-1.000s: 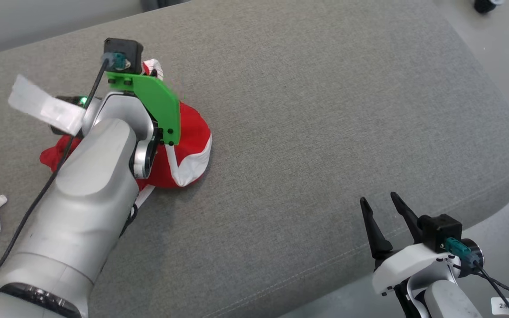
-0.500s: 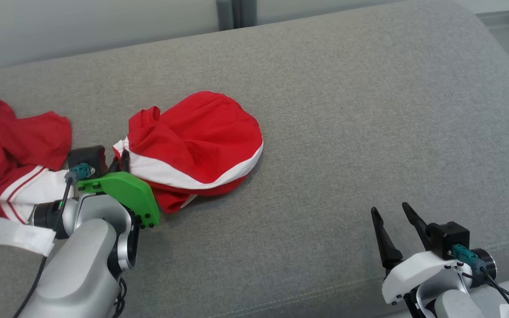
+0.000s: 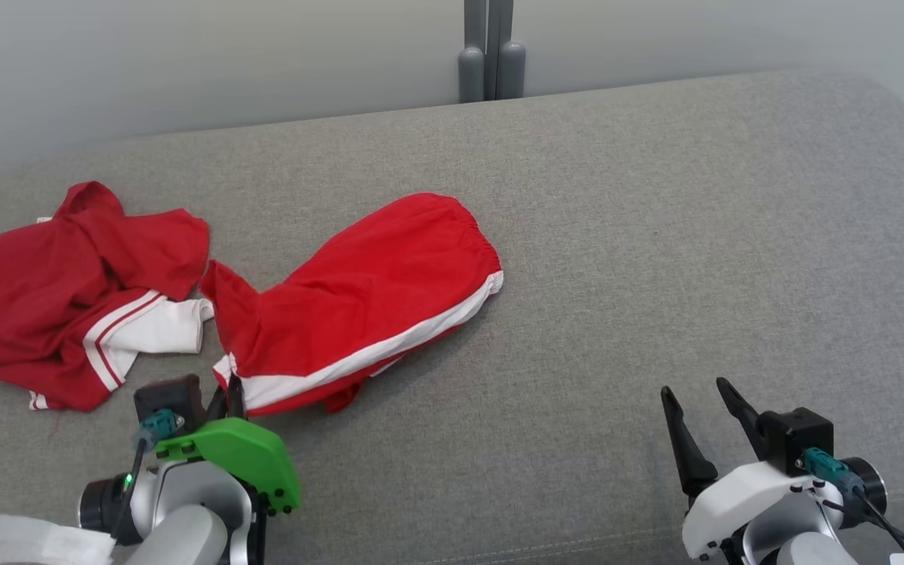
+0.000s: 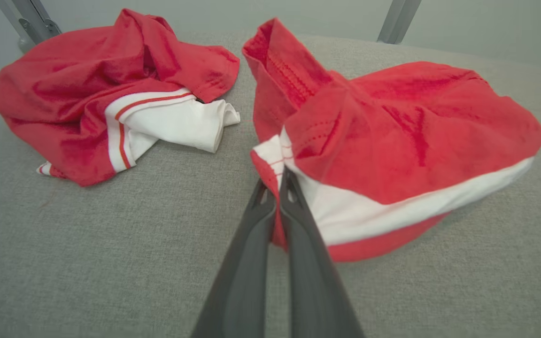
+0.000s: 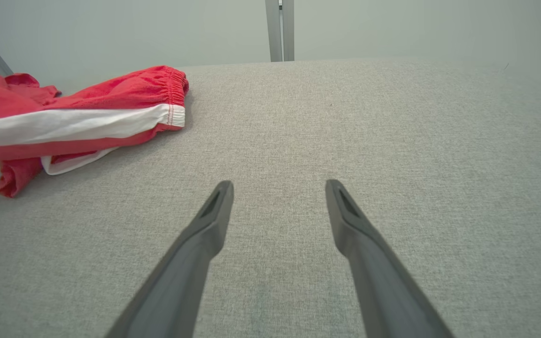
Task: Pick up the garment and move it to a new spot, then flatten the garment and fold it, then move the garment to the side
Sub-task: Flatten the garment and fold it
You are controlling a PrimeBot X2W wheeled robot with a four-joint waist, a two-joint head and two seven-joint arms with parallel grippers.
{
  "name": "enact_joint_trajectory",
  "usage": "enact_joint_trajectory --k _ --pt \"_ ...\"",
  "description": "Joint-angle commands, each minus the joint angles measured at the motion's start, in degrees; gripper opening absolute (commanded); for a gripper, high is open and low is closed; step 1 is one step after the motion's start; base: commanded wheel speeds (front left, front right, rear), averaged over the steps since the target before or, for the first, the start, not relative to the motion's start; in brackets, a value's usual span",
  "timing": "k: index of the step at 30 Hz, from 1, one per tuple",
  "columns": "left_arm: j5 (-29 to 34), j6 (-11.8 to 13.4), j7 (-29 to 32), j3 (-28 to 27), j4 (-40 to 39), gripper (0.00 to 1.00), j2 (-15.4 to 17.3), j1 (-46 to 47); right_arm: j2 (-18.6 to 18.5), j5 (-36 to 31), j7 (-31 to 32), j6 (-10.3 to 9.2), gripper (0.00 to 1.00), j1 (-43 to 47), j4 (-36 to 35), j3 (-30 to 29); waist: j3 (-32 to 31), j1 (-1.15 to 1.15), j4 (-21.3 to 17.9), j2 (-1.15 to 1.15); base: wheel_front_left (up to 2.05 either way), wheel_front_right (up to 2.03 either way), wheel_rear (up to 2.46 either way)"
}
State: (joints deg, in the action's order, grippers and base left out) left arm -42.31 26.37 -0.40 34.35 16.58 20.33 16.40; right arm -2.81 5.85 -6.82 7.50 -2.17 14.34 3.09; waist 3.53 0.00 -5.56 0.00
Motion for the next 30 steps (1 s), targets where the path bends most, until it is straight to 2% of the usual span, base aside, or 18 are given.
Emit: enact_joint_trajectory --k 1,3,4,5,6,7,15,20,26,30 --pt "-0.2 0.6 -0.3 0.2 -0.4 0.11 -0.5 -1.8 -0.2 -0.6 0.3 -0.02 1.00 0.9 -0.4 -0.1 -0.6 0.00 0.5 0.00 0.00 0.00 0.00" --pt "-0.6 0.9 -0.7 0.4 -0.2 0.29 -1.0 -3.2 -0.1 -0.8 0.7 -0.02 1.00 1.0 -0.8 0.0 -1.0 0.00 0.6 0.00 0.00 0.00 0.00" --pt "-0.8 0.8 -0.6 0.6 0.0 0.33 -1.2 -3.8 -0.1 -0.8 0.8 -0.02 1.00 1.1 -0.9 0.0 -1.1 0.00 0.6 0.00 0.00 0.00 0.00" --pt "-0.9 0.9 -0.9 0.6 0.3 0.40 -1.4 -4.2 -0.2 -0.9 1.0 -0.02 1.00 1.2 -1.0 0.1 -1.2 0.00 0.6 0.00 0.00 0.00 0.00" --pt "-1.3 1.0 -1.2 0.4 0.7 0.54 -1.8 -4.5 -0.1 -0.9 1.1 -0.02 1.00 1.3 -1.1 0.1 -1.4 0.00 0.7 0.00 0.00 0.00 0.00" --pt "-1.8 1.3 -1.3 0.2 1.1 1.00 -2.4 -5.2 -0.1 -0.9 1.2 -0.02 1.00 1.5 -1.2 0.2 -1.6 0.00 0.7 0.00 0.00 0.00 0.00" --pt "-4.9 1.5 -4.0 -1.6 3.2 1.00 -5.0 -9.8 -0.1 -0.9 2.1 -0.02 1.00 2.5 -1.9 0.5 -2.9 0.00 0.8 0.00 0.00 0.00 0.00" --pt "-5.4 1.8 -6.0 -2.5 3.9 1.00 -4.9 -11.9 -0.1 -1.1 2.3 -0.02 1.00 3.2 -2.4 -0.4 -3.6 0.00 1.4 0.00 0.00 0.00 0.00" --pt "-2.7 -1.8 -12.7 -3.6 2.5 1.00 -2.8 -12.4 -0.2 1.7 0.4 -0.02 1.00 3.9 -2.7 -2.2 -4.5 0.00 3.2 0.00 0.00 0.00 0.00" --pt "-0.8 -2.5 -14.4 -5.4 1.6 1.00 -2.8 -11.7 -0.1 3.2 -1.3 -0.02 1.00 3.8 -2.1 -3.7 -5.2 0.00 4.4 0.00 0.00 0.00 0.00"
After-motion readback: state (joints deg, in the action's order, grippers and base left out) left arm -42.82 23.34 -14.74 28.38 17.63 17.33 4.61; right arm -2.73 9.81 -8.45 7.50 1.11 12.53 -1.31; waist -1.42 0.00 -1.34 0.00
